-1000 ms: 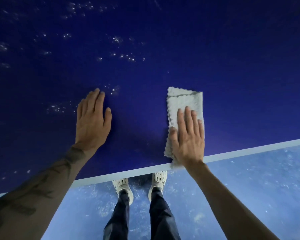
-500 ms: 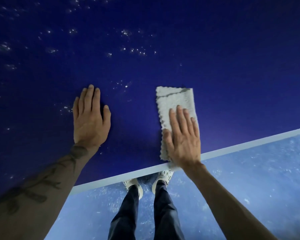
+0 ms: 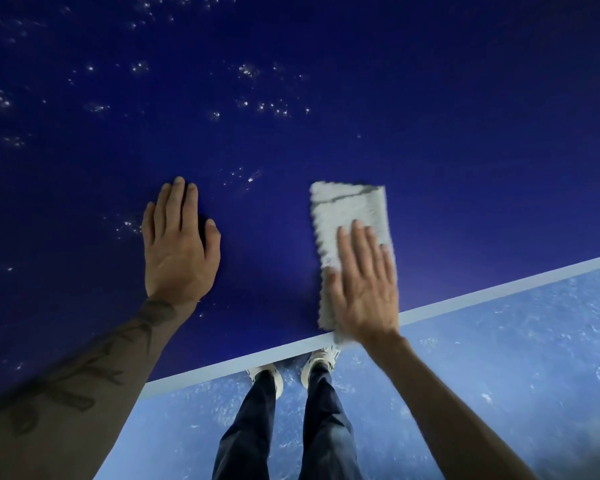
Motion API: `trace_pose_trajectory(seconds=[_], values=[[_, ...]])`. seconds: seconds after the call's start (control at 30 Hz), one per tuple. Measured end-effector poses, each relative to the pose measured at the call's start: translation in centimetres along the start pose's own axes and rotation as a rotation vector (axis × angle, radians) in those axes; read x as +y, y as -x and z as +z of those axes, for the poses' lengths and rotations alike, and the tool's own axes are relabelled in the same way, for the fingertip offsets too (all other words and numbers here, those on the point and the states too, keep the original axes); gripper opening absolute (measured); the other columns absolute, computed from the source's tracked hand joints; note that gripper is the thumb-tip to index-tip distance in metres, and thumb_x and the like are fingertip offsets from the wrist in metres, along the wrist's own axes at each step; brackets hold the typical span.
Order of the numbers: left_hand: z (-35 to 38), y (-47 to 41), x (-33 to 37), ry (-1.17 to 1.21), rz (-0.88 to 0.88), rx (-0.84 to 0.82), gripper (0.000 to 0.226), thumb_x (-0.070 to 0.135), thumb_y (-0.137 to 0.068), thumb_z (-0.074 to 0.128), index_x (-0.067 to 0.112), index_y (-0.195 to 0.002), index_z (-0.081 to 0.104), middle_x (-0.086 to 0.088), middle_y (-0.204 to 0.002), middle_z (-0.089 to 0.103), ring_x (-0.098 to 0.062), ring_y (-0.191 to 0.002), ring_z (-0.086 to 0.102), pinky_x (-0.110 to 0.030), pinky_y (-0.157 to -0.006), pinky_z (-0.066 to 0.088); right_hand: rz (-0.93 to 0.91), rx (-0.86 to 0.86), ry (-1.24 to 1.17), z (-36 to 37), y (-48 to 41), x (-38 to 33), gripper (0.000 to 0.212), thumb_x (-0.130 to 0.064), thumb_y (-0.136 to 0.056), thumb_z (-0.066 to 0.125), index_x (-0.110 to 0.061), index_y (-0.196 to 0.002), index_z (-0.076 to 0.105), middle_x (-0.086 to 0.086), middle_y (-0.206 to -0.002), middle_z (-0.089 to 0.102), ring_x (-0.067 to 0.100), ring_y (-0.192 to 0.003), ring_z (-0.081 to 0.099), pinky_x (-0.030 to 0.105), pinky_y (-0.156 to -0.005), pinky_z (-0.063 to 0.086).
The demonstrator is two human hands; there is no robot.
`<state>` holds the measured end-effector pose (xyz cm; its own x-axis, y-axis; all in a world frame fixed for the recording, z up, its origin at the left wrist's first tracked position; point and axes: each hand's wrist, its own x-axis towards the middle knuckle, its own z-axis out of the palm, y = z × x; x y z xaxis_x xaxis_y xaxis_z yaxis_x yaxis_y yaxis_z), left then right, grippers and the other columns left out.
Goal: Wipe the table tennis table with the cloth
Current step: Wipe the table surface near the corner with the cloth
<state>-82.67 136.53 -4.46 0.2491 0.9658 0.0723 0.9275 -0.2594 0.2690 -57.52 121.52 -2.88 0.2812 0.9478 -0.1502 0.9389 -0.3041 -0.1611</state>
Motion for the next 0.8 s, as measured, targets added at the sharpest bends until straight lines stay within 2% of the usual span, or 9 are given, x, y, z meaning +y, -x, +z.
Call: trace_pose_trajectory(seconds=[0.1,0.17,0.27,0.37,0.5,0.57,0.63,0.7,0.8], values=[[0.1,0.0,-0.2,0.001,0.000,0.008,0.059,0.034,-0.110,0.032,0.006,-0.162,0.030,-0.012,-0.171,0.026,-0.029,-0.160,0.019,-0.048,-0.132,0.011,0.186,0.087,-0.028,-0.9,-4.7,-0.9,0.067,-0.049,-0.111,0.022,-0.017,-0.171,0.017,0.007,-0.178,0.011,0.025,-0.165,0.008,0.049,-0.133,0.011],[0.2,0.0,-0.2,-0.003,0.008,0.015,0.058,0.033,-0.110,0.034,0.005,-0.161,0.032,-0.012,-0.171,0.026,-0.029,-0.160,0.019,-0.047,-0.132,0.010,0.190,0.114,-0.032,-0.3,-7.1,-3.8,0.068,-0.048,-0.111,0.024,-0.016,-0.171,0.016,0.009,-0.178,0.011,0.026,-0.165,0.008,0.049,-0.133,0.010],[0.2,0.0,-0.2,-0.011,0.011,0.025,0.058,0.032,-0.109,0.035,0.005,-0.161,0.032,-0.012,-0.171,0.027,-0.030,-0.159,0.022,-0.047,-0.131,0.012,-0.054,0.067,-0.040,1.0,-6.8,-8.5,0.066,-0.045,-0.112,0.026,-0.016,-0.171,0.015,0.009,-0.178,0.008,0.025,-0.165,0.005,0.049,-0.134,0.011],[0.0,-0.2,-0.1,-0.014,0.003,0.022,0.059,0.032,-0.108,0.034,0.006,-0.161,0.032,-0.012,-0.171,0.027,-0.030,-0.159,0.022,-0.046,-0.131,0.011,-0.253,0.021,-0.022,1.2,-5.0,-7.5,0.065,-0.046,-0.113,0.028,-0.020,-0.171,0.013,0.005,-0.179,0.007,0.021,-0.166,0.001,0.047,-0.134,0.008],[0.2,-0.2,-0.3,-0.025,-0.012,0.000,0.060,0.034,-0.109,0.032,0.008,-0.162,0.029,-0.010,-0.171,0.025,-0.028,-0.160,0.019,-0.045,-0.132,0.008,0.056,0.082,-0.017,-0.8,-7.4,-2.3,0.066,-0.048,-0.111,0.026,-0.020,-0.170,0.022,0.006,-0.178,0.016,0.023,-0.165,0.011,0.047,-0.134,0.011],[0.3,-0.2,-0.3,-0.027,-0.019,-0.005,0.060,0.035,-0.109,0.032,0.009,-0.163,0.028,-0.010,-0.172,0.024,-0.027,-0.160,0.018,-0.043,-0.132,0.006,0.206,0.114,-0.025,-1.6,-10.1,-2.1,0.067,-0.049,-0.111,0.023,-0.018,-0.170,0.022,0.008,-0.177,0.016,0.027,-0.165,0.012,0.048,-0.133,0.010],[0.4,-0.3,-0.3,-0.031,-0.014,-0.006,0.061,0.035,-0.108,0.033,0.008,-0.162,0.029,-0.011,-0.172,0.025,-0.028,-0.160,0.019,-0.044,-0.132,0.007,0.243,0.131,-0.030,-1.6,-12.4,-3.9,0.067,-0.049,-0.111,0.024,-0.017,-0.170,0.019,0.009,-0.178,0.014,0.028,-0.165,0.011,0.048,-0.133,0.007],[0.4,-0.3,-0.2,-0.030,-0.015,-0.007,0.061,0.033,-0.107,0.034,0.007,-0.162,0.030,-0.011,-0.171,0.026,-0.028,-0.160,0.020,-0.045,-0.132,0.009,0.167,0.130,-0.028,-1.0,-13.3,-6.9,0.067,-0.047,-0.111,0.026,-0.016,-0.170,0.019,0.010,-0.177,0.014,0.027,-0.165,0.012,0.047,-0.133,0.009],[0.2,-0.3,-0.1,-0.020,-0.005,-0.005,0.061,0.031,-0.106,0.038,0.005,-0.161,0.033,-0.012,-0.171,0.028,-0.029,-0.159,0.023,-0.047,-0.131,0.014,-0.109,0.070,-0.010,0.1,-11.3,-10.5,0.065,-0.044,-0.111,0.028,-0.018,-0.170,0.018,0.008,-0.178,0.012,0.024,-0.165,0.008,0.045,-0.134,0.006]])
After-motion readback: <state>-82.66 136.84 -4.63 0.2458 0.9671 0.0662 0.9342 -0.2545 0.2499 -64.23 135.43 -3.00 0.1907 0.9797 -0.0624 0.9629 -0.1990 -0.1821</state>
